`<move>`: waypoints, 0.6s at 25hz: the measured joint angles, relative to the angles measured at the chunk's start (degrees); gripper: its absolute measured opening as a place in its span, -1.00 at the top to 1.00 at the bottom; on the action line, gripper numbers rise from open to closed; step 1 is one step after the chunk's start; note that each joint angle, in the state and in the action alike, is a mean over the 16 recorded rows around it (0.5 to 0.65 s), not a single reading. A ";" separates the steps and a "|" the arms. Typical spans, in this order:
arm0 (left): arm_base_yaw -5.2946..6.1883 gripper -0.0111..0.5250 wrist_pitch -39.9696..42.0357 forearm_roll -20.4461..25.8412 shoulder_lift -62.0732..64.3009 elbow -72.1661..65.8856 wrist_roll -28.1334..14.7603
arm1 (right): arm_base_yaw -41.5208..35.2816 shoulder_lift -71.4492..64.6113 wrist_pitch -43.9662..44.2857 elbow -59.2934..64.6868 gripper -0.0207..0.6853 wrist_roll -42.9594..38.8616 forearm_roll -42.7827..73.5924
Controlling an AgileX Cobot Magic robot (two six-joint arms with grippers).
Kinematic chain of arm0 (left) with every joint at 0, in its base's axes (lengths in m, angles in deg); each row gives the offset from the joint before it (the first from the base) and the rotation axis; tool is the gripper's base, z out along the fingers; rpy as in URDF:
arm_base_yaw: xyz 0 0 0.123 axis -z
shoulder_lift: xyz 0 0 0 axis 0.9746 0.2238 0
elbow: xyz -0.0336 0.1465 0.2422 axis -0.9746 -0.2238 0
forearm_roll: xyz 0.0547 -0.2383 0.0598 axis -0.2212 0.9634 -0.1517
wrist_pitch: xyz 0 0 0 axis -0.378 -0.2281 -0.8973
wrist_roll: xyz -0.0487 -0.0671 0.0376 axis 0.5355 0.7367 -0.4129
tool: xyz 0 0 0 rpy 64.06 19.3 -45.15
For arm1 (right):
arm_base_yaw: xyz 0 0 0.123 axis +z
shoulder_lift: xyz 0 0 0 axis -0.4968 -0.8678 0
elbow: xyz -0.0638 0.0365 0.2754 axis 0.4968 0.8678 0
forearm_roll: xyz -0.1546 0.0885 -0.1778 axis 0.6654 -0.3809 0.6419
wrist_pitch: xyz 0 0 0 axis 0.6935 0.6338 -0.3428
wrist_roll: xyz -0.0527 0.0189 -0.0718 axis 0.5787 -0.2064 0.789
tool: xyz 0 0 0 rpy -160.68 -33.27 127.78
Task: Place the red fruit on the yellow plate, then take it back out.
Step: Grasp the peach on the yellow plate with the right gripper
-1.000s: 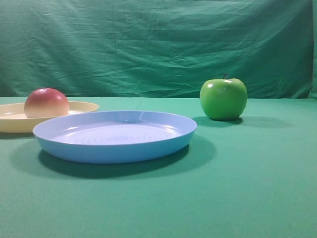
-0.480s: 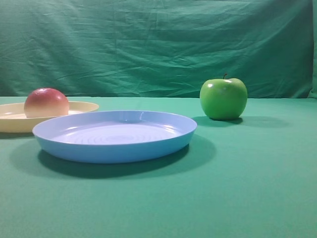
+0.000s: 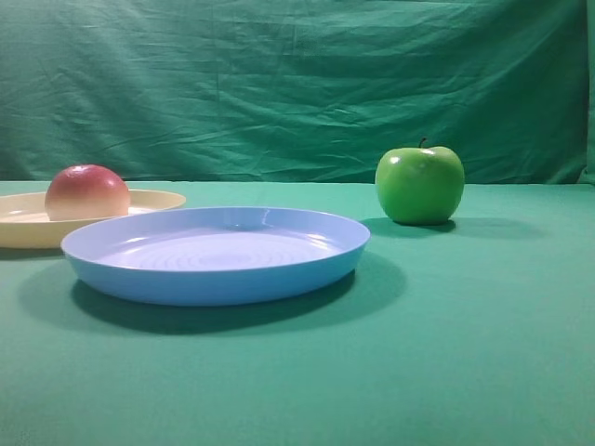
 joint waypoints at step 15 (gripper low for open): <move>0.00 0.96 0.00 0.00 0.00 0.00 0.00 | 9.46 -22.06 6.36 -22.80 0.06 3.45 2.45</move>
